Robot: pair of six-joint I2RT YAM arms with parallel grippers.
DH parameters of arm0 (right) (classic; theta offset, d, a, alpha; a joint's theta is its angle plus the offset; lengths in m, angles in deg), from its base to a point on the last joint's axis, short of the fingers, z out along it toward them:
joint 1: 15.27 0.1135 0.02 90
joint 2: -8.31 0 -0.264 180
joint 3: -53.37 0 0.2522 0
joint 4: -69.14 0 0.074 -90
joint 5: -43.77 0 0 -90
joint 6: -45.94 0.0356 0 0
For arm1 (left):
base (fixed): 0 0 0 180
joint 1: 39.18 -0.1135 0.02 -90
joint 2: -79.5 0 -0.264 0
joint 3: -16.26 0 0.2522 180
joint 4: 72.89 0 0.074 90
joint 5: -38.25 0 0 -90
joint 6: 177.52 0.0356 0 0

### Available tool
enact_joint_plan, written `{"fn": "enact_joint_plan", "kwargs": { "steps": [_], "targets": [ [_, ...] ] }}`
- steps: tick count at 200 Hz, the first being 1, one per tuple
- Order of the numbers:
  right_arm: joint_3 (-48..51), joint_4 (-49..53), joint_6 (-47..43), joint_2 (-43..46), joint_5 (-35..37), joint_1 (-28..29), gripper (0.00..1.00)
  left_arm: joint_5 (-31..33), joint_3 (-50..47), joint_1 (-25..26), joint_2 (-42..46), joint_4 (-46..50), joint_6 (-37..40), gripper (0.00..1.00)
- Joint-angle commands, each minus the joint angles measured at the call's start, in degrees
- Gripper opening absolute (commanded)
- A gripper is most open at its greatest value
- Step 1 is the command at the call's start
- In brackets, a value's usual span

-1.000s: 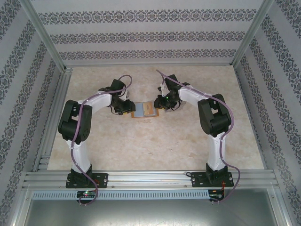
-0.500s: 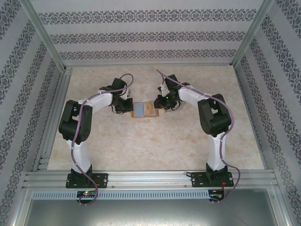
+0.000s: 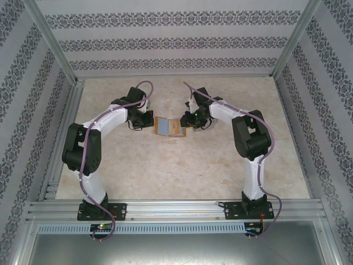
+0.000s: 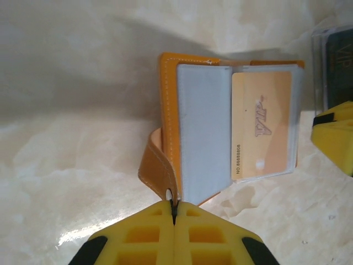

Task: Put the credit cards into the card holder
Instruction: Close the card holder at the center of the table.

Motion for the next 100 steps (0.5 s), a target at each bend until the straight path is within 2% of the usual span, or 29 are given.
{"fn": "enact_joint_plan", "kwargs": {
  "steps": [1, 55, 100],
  "targets": [
    [0.44, -0.55, 0.16, 0.22, -0.22, -0.16, 0.32, 1.87, 0.12, -1.10, 3.68, 2.44, -0.69, 0.00],
    [-1.37, -0.64, 0.83, -1.85, -1.45, 0.69, 0.33, 3.94, 0.20, -2.02, 9.77, 4.85, -0.34, 0.00],
    [-4.10, -0.77, 1.31, -4.24, -3.42, 2.89, 0.33, -0.09, 1.41, -1.90, 9.59, 4.39, -0.84, 0.00]
  ]
}}
